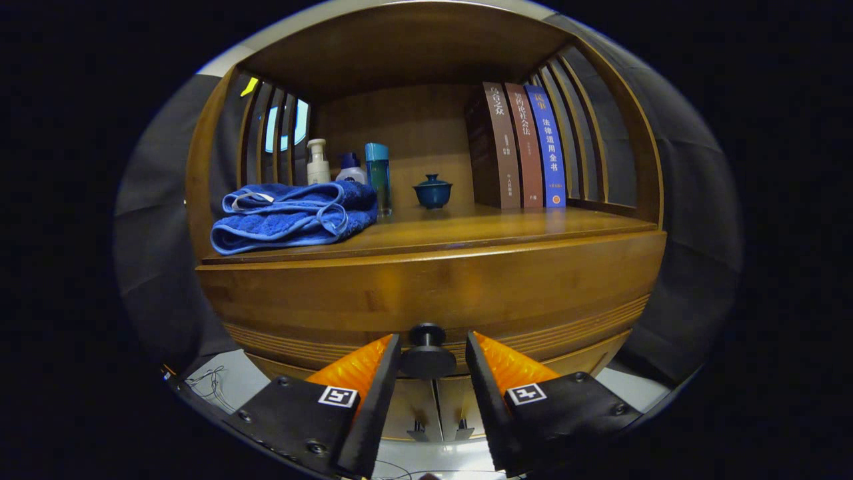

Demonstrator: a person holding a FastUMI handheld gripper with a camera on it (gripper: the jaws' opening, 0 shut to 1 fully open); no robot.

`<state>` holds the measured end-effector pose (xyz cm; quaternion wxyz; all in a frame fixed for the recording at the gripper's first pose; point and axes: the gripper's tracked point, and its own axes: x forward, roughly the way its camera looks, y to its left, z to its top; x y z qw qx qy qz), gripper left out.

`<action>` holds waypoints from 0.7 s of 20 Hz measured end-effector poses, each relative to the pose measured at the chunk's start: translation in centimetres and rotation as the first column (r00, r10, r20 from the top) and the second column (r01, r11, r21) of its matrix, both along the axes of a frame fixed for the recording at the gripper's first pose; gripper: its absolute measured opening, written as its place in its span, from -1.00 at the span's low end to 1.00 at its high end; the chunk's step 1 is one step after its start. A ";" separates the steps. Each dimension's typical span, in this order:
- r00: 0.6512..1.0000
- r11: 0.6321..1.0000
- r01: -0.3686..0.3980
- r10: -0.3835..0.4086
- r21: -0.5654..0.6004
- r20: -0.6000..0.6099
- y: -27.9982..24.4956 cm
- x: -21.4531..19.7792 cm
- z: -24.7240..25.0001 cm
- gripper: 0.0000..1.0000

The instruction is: Pull open the drawer, take out the items inside it, and place them on the countertop above the cabinet.

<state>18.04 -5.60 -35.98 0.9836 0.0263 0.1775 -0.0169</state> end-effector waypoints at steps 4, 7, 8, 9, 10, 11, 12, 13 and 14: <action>1.000 0.998 -0.003 0.004 -0.057 0.017 0.1 0.0 -0.6 -0.07; 0.999 0.998 -0.020 0.022 -0.063 0.027 0.0 0.0 -0.7 -0.11; 0.999 0.998 -0.024 0.025 -0.062 0.028 0.0 0.0 -0.7 -0.11; 0.999 0.997 -0.028 0.030 -0.071 0.027 0.1 0.0 -0.7 -0.11; 0.999 0.996 -0.033 0.035 -0.089 0.023 0.0 -0.2 -0.7 -0.16; 0.999 0.996 -0.032 0.033 -0.089 0.020 -0.1 0.0 -0.6 -0.22; 0.999 0.995 -0.035 0.037 -0.091 0.016 -0.1 -0.1 -0.7 -0.27; 0.999 0.996 -0.035 0.036 -0.084 0.013 0.0 -0.1 -0.6 -0.27; 0.999 0.997 -0.033 0.034 -0.070 0.010 -0.1 -0.2 -1.0 -0.27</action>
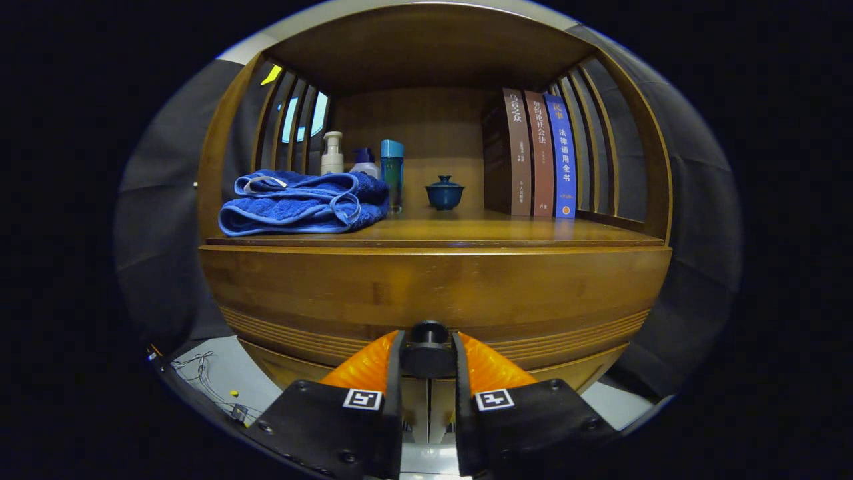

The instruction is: Pull open the drawer, take out the items inside it, and place them on the countertop above the cabinet.

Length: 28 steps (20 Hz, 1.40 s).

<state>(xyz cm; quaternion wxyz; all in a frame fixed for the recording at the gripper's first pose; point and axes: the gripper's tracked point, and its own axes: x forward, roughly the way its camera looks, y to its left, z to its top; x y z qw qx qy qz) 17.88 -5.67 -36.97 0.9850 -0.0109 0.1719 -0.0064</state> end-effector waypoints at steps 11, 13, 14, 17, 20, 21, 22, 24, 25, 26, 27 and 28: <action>1.000 0.999 0.009 -0.008 0.040 -0.018 0.0 -6.1 1.3 -0.46; 1.000 0.999 0.015 -0.014 0.051 -0.019 0.0 -7.6 1.5 -0.46; 1.000 0.999 0.014 -0.013 0.051 -0.018 0.0 -8.1 1.6 -0.46; 1.000 0.999 0.006 -0.004 0.049 -0.025 -0.1 -10.0 1.9 -0.46; 0.999 0.998 0.000 0.002 0.058 -0.035 -0.1 -11.7 2.1 -0.46; 0.999 0.998 -0.002 0.004 0.057 -0.037 -0.1 -12.2 2.2 -0.46; 0.999 0.998 -0.005 0.008 0.059 -0.036 -0.2 -12.8 2.3 -0.46; 0.999 0.997 -0.004 0.007 0.073 -0.041 -0.2 -13.8 2.3 -0.46; 0.999 0.997 -0.005 0.008 0.076 -0.043 -0.2 -14.3 2.3 -0.46; 0.999 0.997 -0.009 0.013 0.074 -0.045 -0.1 -14.8 2.3 -0.46; 0.999 0.997 -0.010 0.013 0.074 -0.050 -0.2 -15.3 2.2 -0.46; 0.998 0.997 -0.009 0.013 0.074 -0.057 -0.2 -15.8 2.0 -0.47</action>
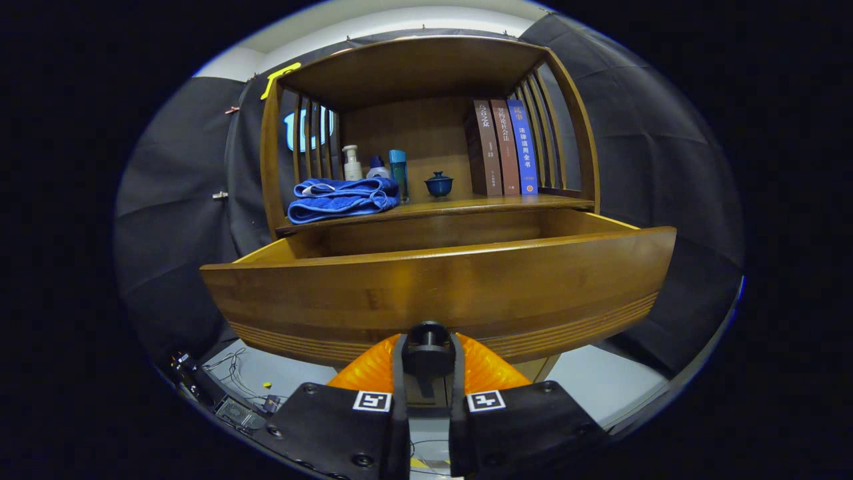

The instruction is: Pull open the drawer, take out the items inside it, and place them on the countertop above the cabinet.

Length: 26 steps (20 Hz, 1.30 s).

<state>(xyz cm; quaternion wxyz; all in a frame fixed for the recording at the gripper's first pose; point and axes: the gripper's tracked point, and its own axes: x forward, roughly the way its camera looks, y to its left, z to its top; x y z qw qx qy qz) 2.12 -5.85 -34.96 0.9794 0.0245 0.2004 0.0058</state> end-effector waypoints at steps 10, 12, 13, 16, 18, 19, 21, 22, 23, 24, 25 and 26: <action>0.998 1.000 0.004 -0.003 0.013 -0.062 0.2 -1.8 0.2 -0.23; 0.999 1.000 0.003 -0.003 -0.006 -0.053 -0.7 -2.3 2.1 0.20; 0.998 1.000 -0.001 -0.001 -0.019 -0.069 -1.1 -2.5 3.0 0.43; 0.994 0.999 0.004 -0.008 -0.036 -0.113 -2.1 -2.3 7.0 0.80; 0.989 0.998 0.016 -0.024 -0.054 -0.148 -2.9 -0.9 9.7 1.00; 0.986 0.999 0.005 -0.014 -0.054 -0.168 -2.8 -0.1 10.8 0.98; 0.976 0.999 -0.034 0.025 -0.037 -0.215 -2.2 2.2 12.6 0.98; 0.968 0.999 -0.046 0.037 -0.029 -0.249 -2.0 3.4 12.9 0.98; 0.952 0.997 -0.064 0.052 -0.030 -0.301 -1.9 4.4 12.8 0.98; 0.937 0.997 -0.074 0.056 -0.039 -0.345 -1.8 5.7 12.5 0.98; 0.924 0.995 -0.095 0.073 -0.040 -0.375 -1.4 6.9 12.3 0.99; 0.901 0.991 -0.121 0.086 -0.054 -0.426 -1.2 8.0 11.5 0.98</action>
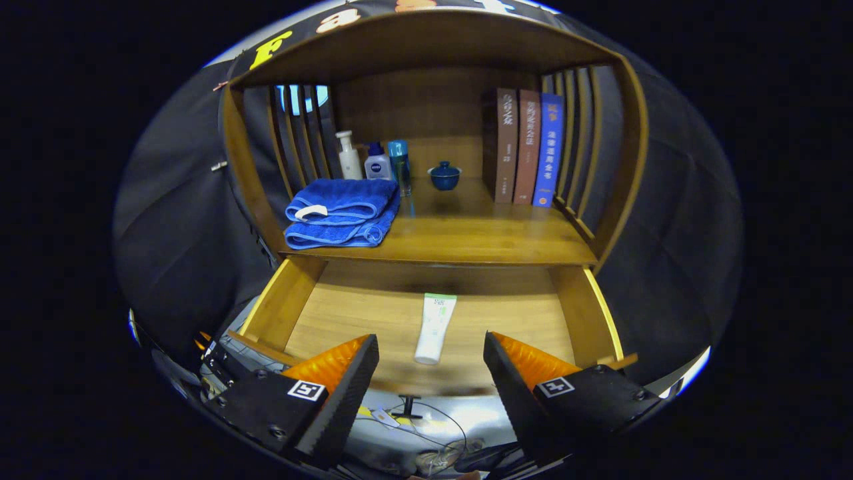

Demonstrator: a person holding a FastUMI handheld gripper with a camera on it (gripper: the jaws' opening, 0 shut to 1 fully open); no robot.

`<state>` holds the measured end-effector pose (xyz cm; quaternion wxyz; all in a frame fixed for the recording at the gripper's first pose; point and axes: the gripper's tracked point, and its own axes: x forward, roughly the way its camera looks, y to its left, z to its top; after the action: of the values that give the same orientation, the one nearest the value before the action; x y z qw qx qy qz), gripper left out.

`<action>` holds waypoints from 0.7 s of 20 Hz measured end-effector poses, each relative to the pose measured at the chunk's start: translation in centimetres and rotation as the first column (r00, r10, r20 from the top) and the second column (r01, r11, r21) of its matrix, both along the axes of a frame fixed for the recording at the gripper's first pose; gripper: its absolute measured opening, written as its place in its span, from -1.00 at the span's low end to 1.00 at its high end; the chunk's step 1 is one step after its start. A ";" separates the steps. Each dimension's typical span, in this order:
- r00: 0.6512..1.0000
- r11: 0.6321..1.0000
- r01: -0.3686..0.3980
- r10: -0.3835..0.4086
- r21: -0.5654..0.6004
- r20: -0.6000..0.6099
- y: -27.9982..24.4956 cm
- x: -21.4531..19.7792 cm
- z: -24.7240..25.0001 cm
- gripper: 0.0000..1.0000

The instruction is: Pull open the drawer, take out the items inside it, and place them on the countertop above the cabinet.

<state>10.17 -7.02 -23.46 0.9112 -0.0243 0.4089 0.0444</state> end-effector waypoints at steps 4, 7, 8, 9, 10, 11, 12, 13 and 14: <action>0.987 0.999 -0.015 0.008 -0.043 -0.163 0.8 4.0 -4.8 0.99; 0.959 0.997 -0.001 -0.022 -0.079 -0.284 0.2 5.5 -9.0 1.00; 0.947 0.996 0.018 -0.043 -0.083 -0.318 0.1 5.6 -10.0 1.00; 0.936 0.996 0.038 -0.064 -0.081 -0.347 0.0 5.9 -11.2 1.00; 0.924 0.994 0.046 -0.080 -0.099 -0.373 -0.8 5.9 -12.2 1.00; 0.919 0.992 0.058 -0.098 -0.114 -0.382 -1.3 6.2 -13.2 1.00; 0.911 0.990 0.066 -0.110 -0.124 -0.397 -1.7 6.2 -14.0 1.00; 0.906 0.990 0.072 -0.118 -0.125 -0.407 -1.9 6.2 -14.7 1.00; 0.902 0.990 0.081 -0.121 -0.112 -0.414 -1.7 6.3 -15.2 0.91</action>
<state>16.48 -8.70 -38.63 0.8008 -0.0348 0.5976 -0.0176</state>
